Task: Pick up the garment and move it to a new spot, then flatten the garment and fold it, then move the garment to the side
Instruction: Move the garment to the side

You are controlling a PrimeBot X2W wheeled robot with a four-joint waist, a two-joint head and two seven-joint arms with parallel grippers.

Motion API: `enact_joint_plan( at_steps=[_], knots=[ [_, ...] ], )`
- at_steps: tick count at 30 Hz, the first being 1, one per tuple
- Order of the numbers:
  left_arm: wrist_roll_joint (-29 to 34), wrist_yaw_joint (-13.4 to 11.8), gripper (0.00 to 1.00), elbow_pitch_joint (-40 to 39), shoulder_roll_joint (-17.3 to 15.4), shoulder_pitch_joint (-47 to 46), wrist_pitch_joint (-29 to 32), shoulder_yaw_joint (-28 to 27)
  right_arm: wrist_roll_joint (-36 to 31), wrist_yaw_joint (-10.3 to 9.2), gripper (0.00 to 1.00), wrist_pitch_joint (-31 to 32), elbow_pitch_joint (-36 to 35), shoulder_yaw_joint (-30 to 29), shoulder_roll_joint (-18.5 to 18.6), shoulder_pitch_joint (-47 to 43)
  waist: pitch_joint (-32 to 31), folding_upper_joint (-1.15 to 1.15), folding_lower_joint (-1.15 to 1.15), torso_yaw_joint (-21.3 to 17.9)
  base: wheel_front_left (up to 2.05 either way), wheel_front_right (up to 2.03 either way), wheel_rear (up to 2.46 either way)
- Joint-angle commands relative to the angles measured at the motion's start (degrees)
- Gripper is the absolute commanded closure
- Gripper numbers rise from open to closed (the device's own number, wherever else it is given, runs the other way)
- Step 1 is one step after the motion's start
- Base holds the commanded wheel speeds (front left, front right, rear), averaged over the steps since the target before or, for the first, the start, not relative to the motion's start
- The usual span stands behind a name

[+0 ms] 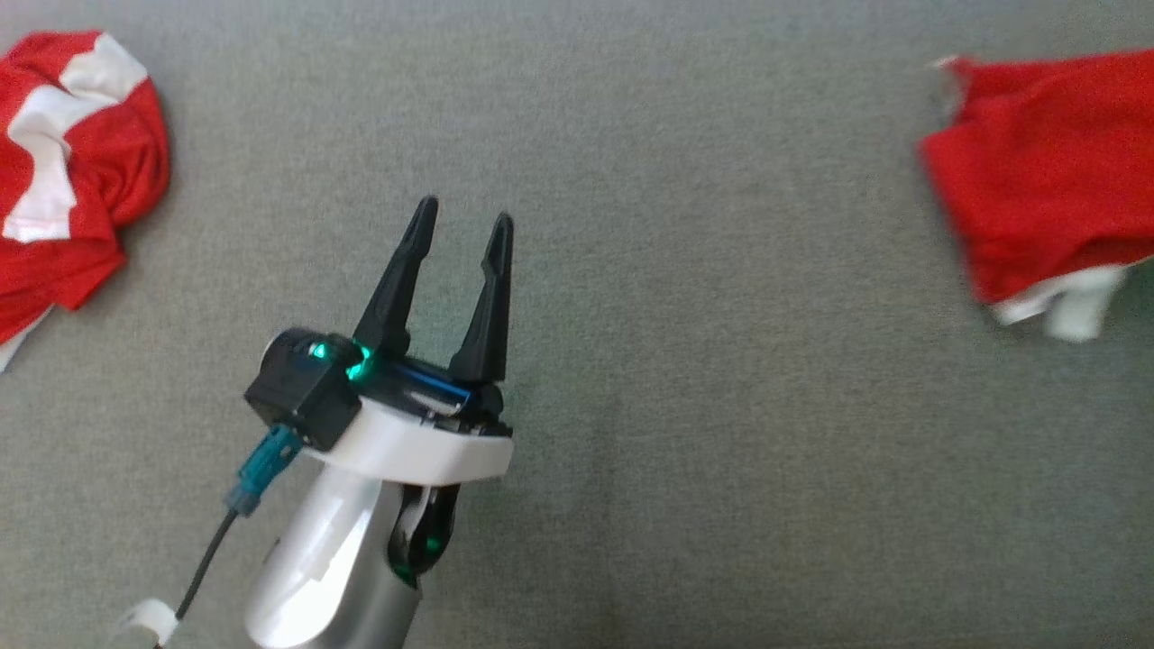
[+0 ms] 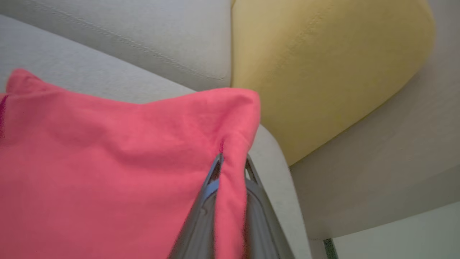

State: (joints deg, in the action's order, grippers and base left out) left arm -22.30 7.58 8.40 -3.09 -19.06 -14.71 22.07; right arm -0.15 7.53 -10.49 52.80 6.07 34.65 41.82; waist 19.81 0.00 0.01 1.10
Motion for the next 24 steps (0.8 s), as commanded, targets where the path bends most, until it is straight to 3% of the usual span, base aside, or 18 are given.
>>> enact_joint_plan(
  at_steps=[1, 6, 13, 14, 15, 16, 20, 24],
  knots=[
    [0.0, -0.1, 0.00, -2.4, -0.6, -2.2, -0.3, -1.4, 0.7, -0.04, 1.00, -0.2, -1.6, -0.1, 2.7, 0.9, 1.6, 0.00, -0.01, 0.6, 0.00, 0.00, 0.00],
    [-0.4, -0.1, 0.00, -3.3, -0.9, -3.7, -0.3, -1.1, 1.6, -0.04, 1.00, -0.9, -1.6, -2.2, 6.0, 2.2, 3.7, 0.00, -0.01, 1.3, 0.00, 0.00, 0.00],
    [-0.4, -0.1, 0.00, -3.1, -1.2, -3.8, -0.3, -1.4, 1.1, -0.04, 1.00, -1.1, -1.5, -3.8, 5.5, 2.3, 4.0, 0.00, -0.01, 1.1, 0.00, 0.00, 0.00],
    [-0.4, -0.1, 0.00, -3.0, -1.2, -3.8, -0.3, -1.4, 1.0, -0.04, 0.83, -1.2, -1.6, -4.1, 5.2, 2.3, 3.8, 0.00, -0.01, 1.1, 0.00, 0.00, 0.00],
    [-0.4, -0.1, 0.00, -2.9, -1.2, -3.7, -0.3, -1.4, 0.8, -0.04, 0.17, -1.4, -1.7, -4.5, 4.8, 2.2, 3.5, 0.00, -0.01, 1.1, 0.00, 0.00, 0.00],
    [-0.4, -0.1, 0.00, -2.7, -1.2, -3.6, -0.3, -1.4, 0.6, -0.04, 0.00, -1.4, -1.8, -4.8, 4.3, 2.1, 3.1, 0.00, -0.01, 1.0, 0.00, 0.00, 0.00],
    [-0.5, -0.1, 0.00, -2.1, -1.1, -3.0, -0.3, -1.5, -0.6, -0.04, 0.00, -1.9, -2.8, -5.9, 2.3, 1.8, 0.9, 0.00, -0.01, 0.8, 0.00, 0.00, 0.00],
    [-0.4, -0.1, 0.00, -1.5, -1.1, -1.2, -0.3, -2.6, -2.2, -0.04, 0.00, -3.0, -5.5, -7.2, -2.2, 0.7, -3.3, 0.00, -0.01, 0.6, 0.00, 0.00, 0.00]
  ],
)
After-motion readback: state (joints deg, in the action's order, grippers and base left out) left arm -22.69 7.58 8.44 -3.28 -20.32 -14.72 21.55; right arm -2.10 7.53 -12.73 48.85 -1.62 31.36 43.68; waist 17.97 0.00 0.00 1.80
